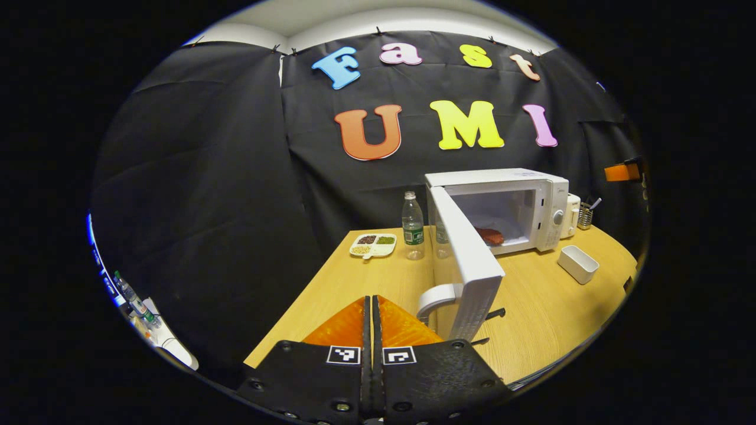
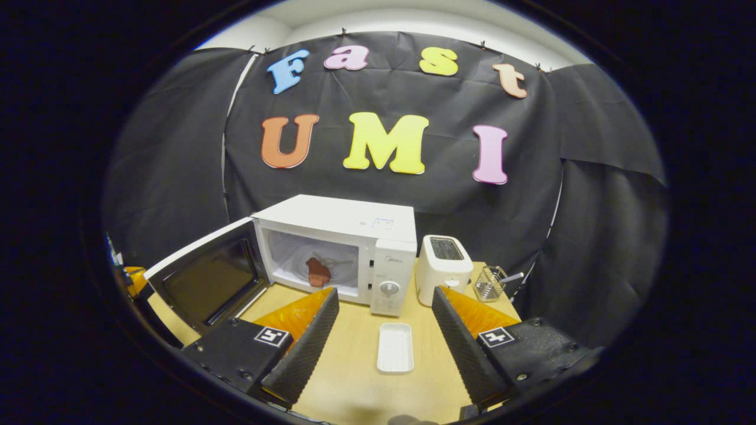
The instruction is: Open the microwave oven with the left hand, put the food in, and close the microwave oven.
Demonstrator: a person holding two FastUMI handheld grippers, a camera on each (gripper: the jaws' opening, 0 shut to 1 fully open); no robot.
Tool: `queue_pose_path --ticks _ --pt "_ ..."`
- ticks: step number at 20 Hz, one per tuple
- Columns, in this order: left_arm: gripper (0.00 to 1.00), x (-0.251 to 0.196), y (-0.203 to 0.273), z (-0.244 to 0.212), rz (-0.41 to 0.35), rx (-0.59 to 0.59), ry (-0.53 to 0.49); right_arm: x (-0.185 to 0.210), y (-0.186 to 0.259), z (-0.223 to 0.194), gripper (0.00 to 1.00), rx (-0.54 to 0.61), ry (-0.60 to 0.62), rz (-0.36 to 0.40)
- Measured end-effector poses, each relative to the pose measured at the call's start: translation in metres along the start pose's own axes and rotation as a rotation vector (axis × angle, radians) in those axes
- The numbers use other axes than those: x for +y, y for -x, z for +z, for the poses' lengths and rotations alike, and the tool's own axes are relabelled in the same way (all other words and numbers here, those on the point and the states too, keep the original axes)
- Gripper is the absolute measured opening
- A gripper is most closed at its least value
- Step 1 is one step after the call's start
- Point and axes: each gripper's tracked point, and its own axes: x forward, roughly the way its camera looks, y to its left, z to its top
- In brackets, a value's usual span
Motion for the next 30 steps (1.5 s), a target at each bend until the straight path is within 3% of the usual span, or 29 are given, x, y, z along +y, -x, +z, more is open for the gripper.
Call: queue_pose_path --ticks 14,30 --pt "0.00 -0.067 -0.010 -0.020 -0.108 0.048 -0.048 -0.034 0.024 -0.004 1.00 0.011 -0.050 -0.015" --pt "0.00 -0.229 -0.005 0.008 -0.365 0.001 -0.027 -0.085 0.032 -0.011 1.00 0.021 -0.069 -0.072"
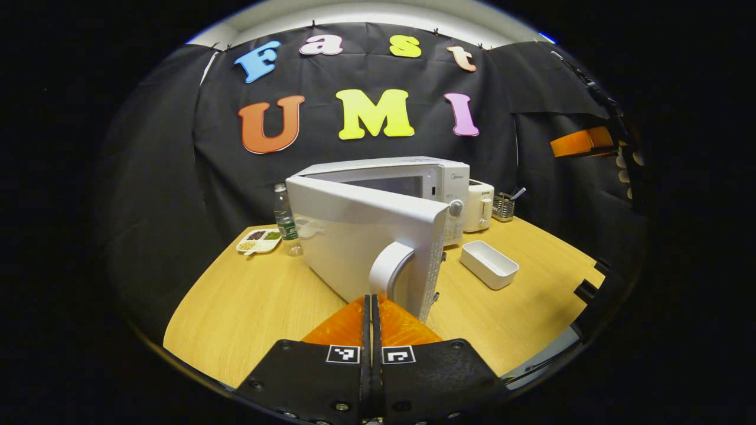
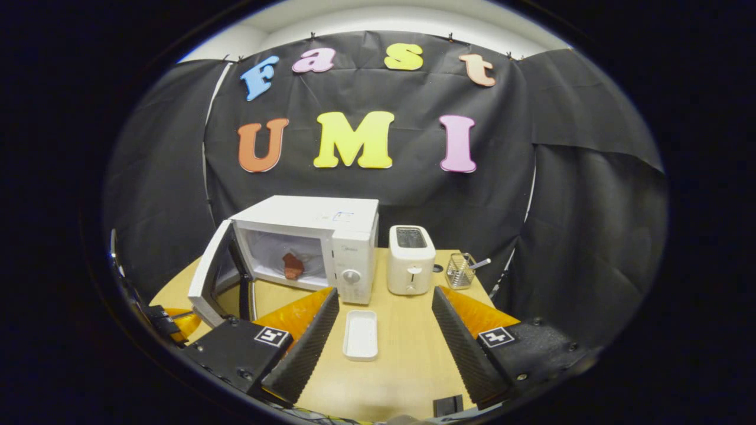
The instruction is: Open the microwave oven with the left hand, put the food in, and close the microwave oven.
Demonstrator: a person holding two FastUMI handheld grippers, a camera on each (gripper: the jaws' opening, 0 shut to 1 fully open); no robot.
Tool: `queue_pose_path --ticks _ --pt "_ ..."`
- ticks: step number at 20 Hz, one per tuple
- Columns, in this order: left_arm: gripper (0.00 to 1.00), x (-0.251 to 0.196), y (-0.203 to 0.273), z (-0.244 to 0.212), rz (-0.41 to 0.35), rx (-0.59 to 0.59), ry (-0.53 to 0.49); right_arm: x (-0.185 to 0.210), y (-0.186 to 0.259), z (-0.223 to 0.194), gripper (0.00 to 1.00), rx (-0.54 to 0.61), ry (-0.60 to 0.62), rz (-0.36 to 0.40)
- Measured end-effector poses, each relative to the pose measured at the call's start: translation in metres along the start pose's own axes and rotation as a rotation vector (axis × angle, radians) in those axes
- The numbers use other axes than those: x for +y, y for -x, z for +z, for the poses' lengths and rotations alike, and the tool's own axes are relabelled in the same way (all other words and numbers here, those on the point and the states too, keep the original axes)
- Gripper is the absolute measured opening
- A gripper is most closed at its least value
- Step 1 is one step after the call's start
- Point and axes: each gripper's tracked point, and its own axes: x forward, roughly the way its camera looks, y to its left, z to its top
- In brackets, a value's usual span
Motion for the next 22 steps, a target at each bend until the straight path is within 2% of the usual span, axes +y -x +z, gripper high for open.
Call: queue_pose_path --ticks 1,2,3,4,5,6,13,14,15,16,17,18,22 --pt "0.00 -0.007 -0.005 0.002 -0.013 -0.004 -0.001 -0.006 0.001 0.001 1.00 -0.001 -0.001 -0.008" --pt "0.00 -0.015 -0.010 0.005 -0.025 -0.005 -0.004 -0.012 0.001 0.001 0.95 0.000 -0.003 -0.016" --pt "0.00 -0.021 -0.015 0.008 -0.035 -0.008 -0.006 -0.019 0.001 0.000 0.95 0.002 -0.006 -0.023" --pt "0.00 -0.027 -0.020 0.009 -0.045 -0.008 -0.007 -0.025 0.001 0.000 1.00 0.003 -0.009 -0.029" --pt "0.00 -0.034 -0.026 0.010 -0.055 -0.006 -0.008 -0.031 0.000 0.000 0.95 0.005 -0.011 -0.038" --pt "0.00 -0.039 -0.031 0.013 -0.062 -0.009 -0.009 -0.037 -0.001 -0.002 1.00 0.009 -0.013 -0.045" --pt "0.00 -0.075 -0.074 0.035 -0.109 -0.028 -0.039 -0.069 -0.013 -0.004 1.00 0.024 -0.027 -0.071" --pt "0.00 -0.080 -0.081 0.037 -0.117 -0.028 -0.037 -0.071 -0.017 -0.003 0.95 0.027 -0.027 -0.070" --pt "0.00 -0.085 -0.088 0.041 -0.122 -0.033 -0.037 -0.073 -0.019 -0.002 1.00 0.029 -0.027 -0.069" --pt "0.00 -0.089 -0.095 0.045 -0.126 -0.035 -0.038 -0.075 -0.023 -0.001 1.00 0.030 -0.026 -0.068" --pt "0.00 -0.093 -0.101 0.048 -0.129 -0.041 -0.040 -0.078 -0.027 -0.002 0.95 0.032 -0.026 -0.067" --pt "0.00 -0.097 -0.108 0.050 -0.132 -0.043 -0.042 -0.081 -0.029 -0.001 1.00 0.033 -0.025 -0.065" --pt "0.00 -0.108 -0.138 0.062 -0.128 -0.055 -0.024 -0.090 -0.044 0.001 1.00 0.040 -0.024 -0.063"
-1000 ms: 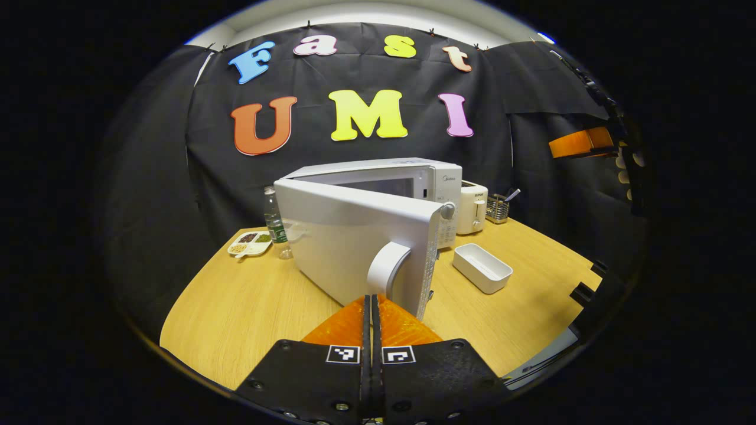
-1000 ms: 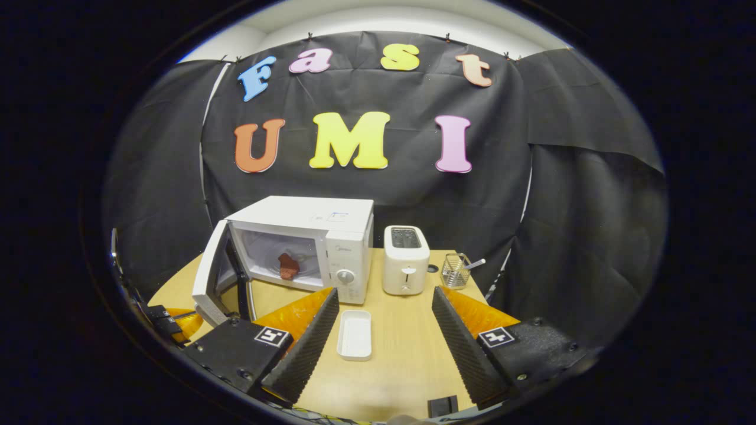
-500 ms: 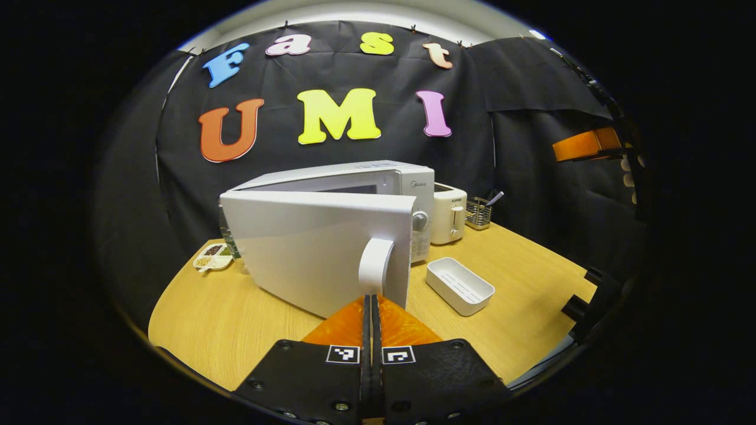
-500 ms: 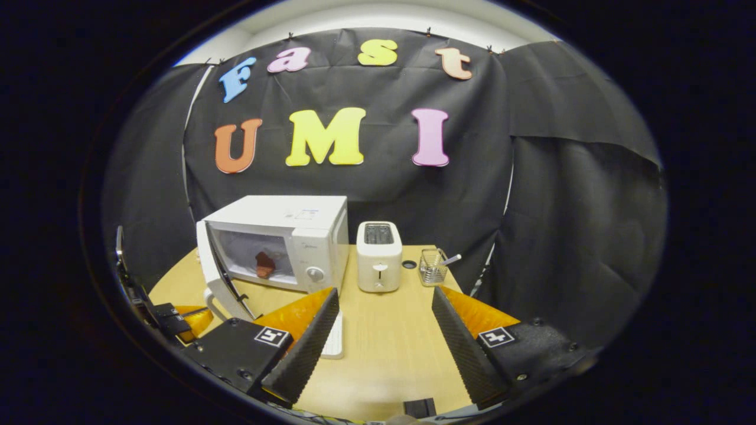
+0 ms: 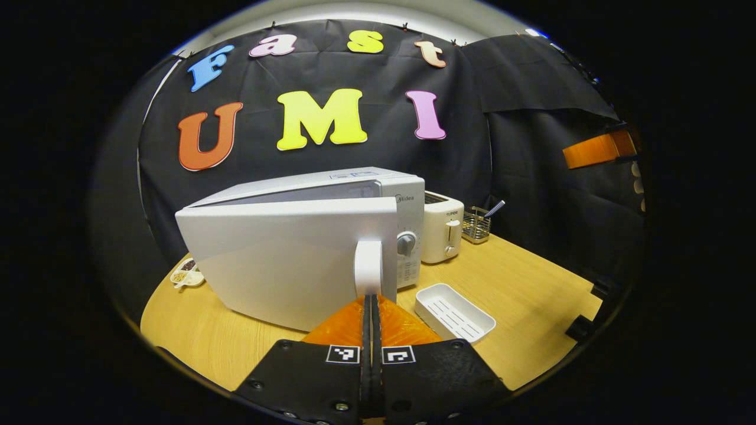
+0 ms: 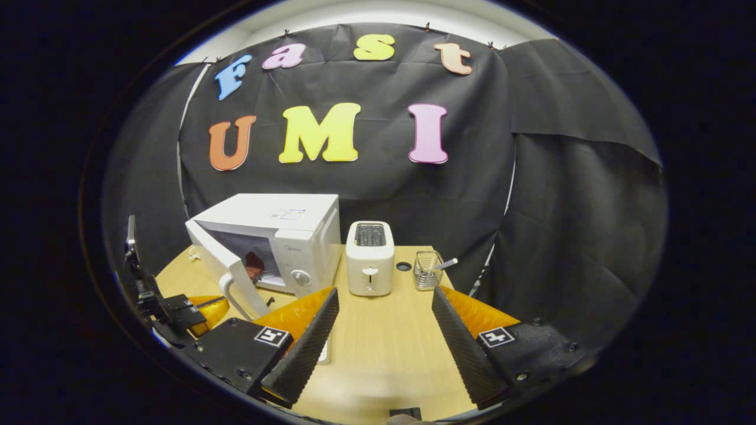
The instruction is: Open the microwave oven with the left hand, put the food in, and close the microwave oven.
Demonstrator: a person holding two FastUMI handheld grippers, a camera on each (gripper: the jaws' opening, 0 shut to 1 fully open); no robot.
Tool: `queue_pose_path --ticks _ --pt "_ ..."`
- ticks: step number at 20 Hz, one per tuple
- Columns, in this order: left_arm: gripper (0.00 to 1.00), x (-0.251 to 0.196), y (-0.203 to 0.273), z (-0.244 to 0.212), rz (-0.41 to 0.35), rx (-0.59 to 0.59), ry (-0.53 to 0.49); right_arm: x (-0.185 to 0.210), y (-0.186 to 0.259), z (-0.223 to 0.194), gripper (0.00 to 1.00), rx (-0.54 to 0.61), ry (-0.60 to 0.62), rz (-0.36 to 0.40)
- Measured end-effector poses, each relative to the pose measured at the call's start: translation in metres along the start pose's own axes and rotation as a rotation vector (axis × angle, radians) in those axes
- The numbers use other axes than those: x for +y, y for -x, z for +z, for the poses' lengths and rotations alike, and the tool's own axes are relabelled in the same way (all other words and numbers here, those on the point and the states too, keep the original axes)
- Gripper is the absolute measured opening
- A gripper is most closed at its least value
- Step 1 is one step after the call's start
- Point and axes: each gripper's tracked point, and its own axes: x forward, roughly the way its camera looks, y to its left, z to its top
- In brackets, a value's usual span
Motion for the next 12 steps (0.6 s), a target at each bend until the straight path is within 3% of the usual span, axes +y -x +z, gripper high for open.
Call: queue_pose_path --ticks 3,4,5,6,7,9,10,11,12 --pt "0.00 -0.004 -0.021 0.008 0.008 -0.007 0.021 -0.005 -0.010 -0.001 1.00 0.010 0.007 0.000" --pt "0.00 -0.004 -0.027 0.011 0.012 -0.011 0.019 -0.006 -0.012 -0.002 0.95 0.014 0.006 0.002" --pt "0.00 -0.005 -0.033 0.012 0.015 -0.012 0.020 -0.008 -0.014 -0.001 1.00 0.016 0.003 0.005" --pt "0.00 -0.005 -0.040 0.012 0.011 -0.012 0.026 -0.010 -0.017 -0.001 0.95 0.019 -0.002 0.007" --pt "0.00 -0.006 -0.045 0.014 0.013 -0.014 0.024 -0.012 -0.020 -0.001 1.00 0.021 -0.002 0.004" --pt "0.00 -0.003 -0.056 0.020 0.022 -0.024 0.015 -0.015 -0.024 0.002 0.95 0.015 -0.007 0.000" --pt "0.00 -0.003 -0.061 0.022 0.022 -0.025 0.014 -0.016 -0.026 0.003 1.00 0.014 -0.008 0.001" --pt "0.00 -0.003 -0.065 0.022 0.026 -0.025 0.008 -0.015 -0.027 0.003 0.95 0.013 -0.007 0.004" --pt "0.00 -0.005 -0.068 0.026 0.027 -0.032 0.009 -0.014 -0.028 0.003 1.00 0.014 -0.006 0.006"
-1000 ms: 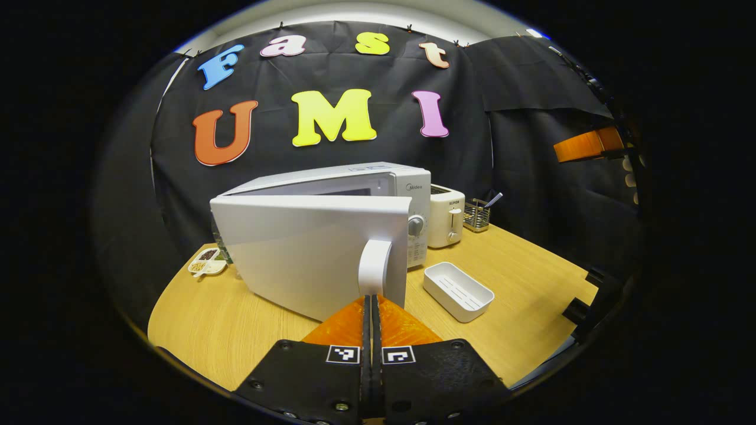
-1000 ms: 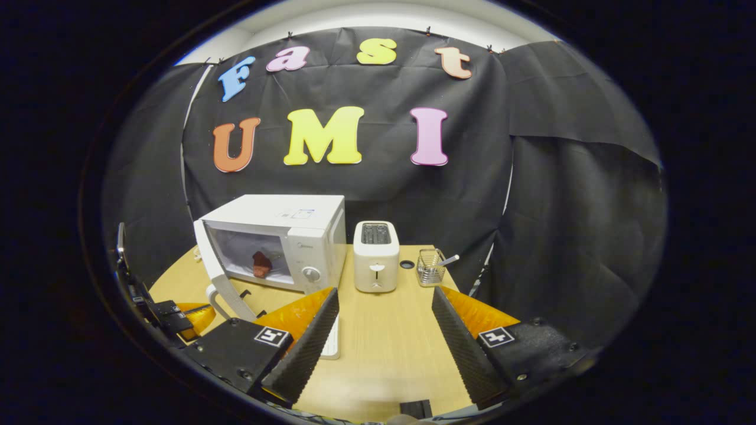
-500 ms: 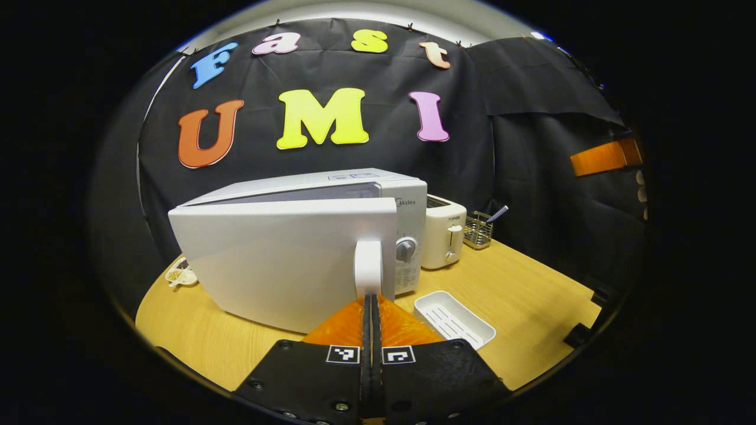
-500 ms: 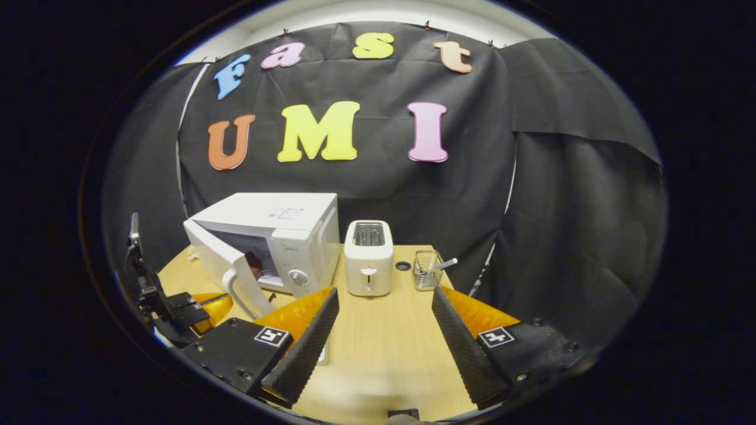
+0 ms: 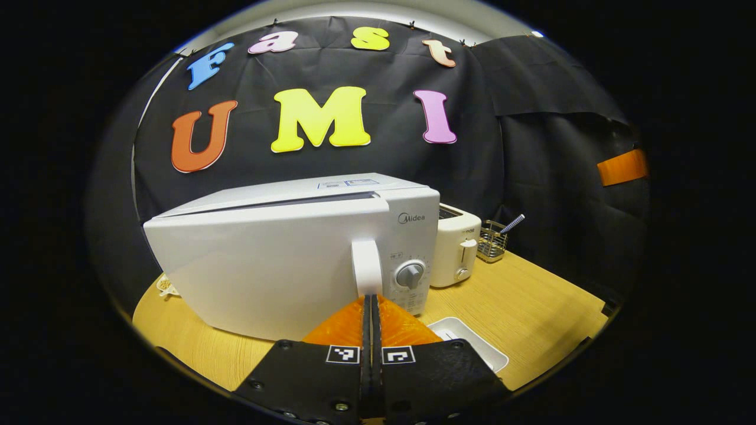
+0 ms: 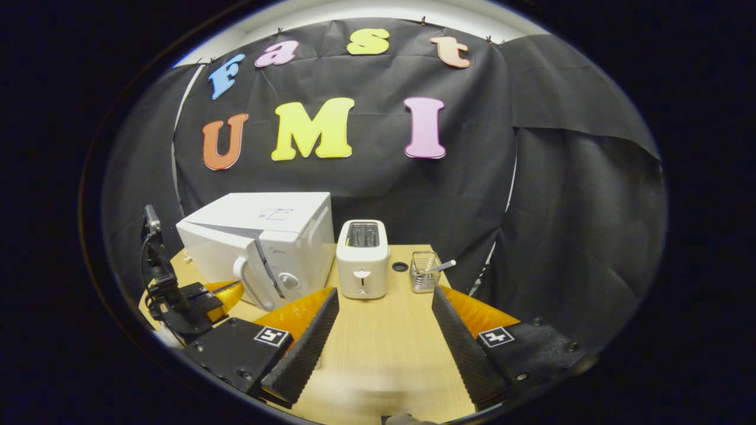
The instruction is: Open the microwave oven with the left hand, put the food in, and close the microwave oven.
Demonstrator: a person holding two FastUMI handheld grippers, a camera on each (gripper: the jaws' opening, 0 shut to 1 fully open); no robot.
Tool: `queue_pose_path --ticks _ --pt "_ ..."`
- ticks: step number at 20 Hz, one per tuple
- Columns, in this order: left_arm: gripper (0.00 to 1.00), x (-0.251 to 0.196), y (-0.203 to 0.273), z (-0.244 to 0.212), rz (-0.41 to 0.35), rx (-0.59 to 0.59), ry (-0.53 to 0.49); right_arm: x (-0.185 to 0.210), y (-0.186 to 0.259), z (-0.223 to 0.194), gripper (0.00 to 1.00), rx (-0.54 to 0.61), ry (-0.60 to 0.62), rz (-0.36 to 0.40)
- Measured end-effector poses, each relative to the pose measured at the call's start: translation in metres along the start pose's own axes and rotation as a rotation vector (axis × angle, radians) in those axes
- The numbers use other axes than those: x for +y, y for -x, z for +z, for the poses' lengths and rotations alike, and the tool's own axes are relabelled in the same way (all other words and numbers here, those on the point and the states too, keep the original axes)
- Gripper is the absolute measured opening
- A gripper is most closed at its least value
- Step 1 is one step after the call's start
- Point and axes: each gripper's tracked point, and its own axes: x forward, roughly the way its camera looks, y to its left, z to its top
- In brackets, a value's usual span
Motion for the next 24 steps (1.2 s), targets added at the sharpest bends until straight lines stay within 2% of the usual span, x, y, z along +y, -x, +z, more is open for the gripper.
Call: queue_pose_path --ticks 1,3,4,6,7,10,11,14,18,19,20,24 --pt "0.00 -0.001 -0.004 0.002 -0.001 -0.003 0.003 0.000 -0.001 0.000 0.95 0.000 -0.001 0.003" --pt "0.00 -0.004 -0.011 0.006 -0.002 -0.014 0.004 0.000 -0.003 -0.002 0.95 0.004 -0.004 0.002" --pt "0.00 -0.005 -0.013 0.009 0.001 -0.017 0.002 -0.001 -0.004 -0.002 1.00 0.006 -0.004 0.002" --pt "0.00 0.000 -0.019 0.010 0.024 -0.016 0.006 -0.003 -0.005 -0.002 1.00 0.007 -0.002 0.000" --pt "0.00 -0.001 -0.019 0.009 0.024 -0.009 0.029 -0.004 -0.006 -0.003 0.95 0.009 -0.002 -0.003" --pt "0.00 -0.002 -0.020 0.007 0.034 -0.008 0.038 -0.004 -0.006 -0.004 0.95 0.012 -0.003 -0.001" --pt "0.00 -0.002 -0.019 0.008 0.040 -0.011 0.039 -0.004 -0.007 -0.005 1.00 0.012 -0.004 -0.001" --pt "0.00 0.000 -0.023 0.010 0.063 -0.019 0.042 -0.003 -0.008 -0.005 1.00 0.015 -0.004 0.001" --pt "0.00 -0.001 -0.028 0.006 0.099 -0.002 0.109 0.000 -0.010 -0.006 1.00 0.021 0.003 0.010" --pt "0.00 -0.001 -0.032 0.006 0.092 -0.001 0.105 0.000 -0.010 -0.006 0.95 0.018 0.005 0.013" --pt "0.00 0.004 -0.032 0.000 0.106 0.016 0.090 0.002 -0.008 -0.005 1.00 0.014 0.007 0.019" --pt "0.00 0.012 -0.027 0.006 0.116 0.004 0.078 0.008 -0.008 -0.004 1.00 0.010 0.002 0.036"
